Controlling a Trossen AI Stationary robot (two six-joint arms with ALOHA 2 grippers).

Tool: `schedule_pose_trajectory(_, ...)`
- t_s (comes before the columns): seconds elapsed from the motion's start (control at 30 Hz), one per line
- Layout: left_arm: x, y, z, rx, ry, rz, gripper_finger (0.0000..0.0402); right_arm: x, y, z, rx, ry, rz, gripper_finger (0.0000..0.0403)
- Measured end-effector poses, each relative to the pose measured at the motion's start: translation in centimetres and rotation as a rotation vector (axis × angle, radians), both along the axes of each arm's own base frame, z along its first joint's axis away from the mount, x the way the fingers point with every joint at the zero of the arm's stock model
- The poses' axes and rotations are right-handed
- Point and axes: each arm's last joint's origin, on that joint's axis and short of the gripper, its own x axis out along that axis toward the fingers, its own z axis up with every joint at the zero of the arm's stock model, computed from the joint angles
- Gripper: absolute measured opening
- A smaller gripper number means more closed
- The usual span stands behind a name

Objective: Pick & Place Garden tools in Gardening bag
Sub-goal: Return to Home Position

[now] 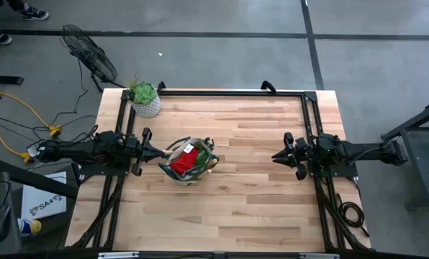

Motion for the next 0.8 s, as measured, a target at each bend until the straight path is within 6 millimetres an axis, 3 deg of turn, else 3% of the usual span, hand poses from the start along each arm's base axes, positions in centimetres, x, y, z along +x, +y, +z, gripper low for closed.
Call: schedule_pose_trajectory(0.8,0.07,0.01,-0.76,0.001,0.071,0.002,0.0,0.0,0.0,0.0,0.0,0.0,0.0,0.0057)
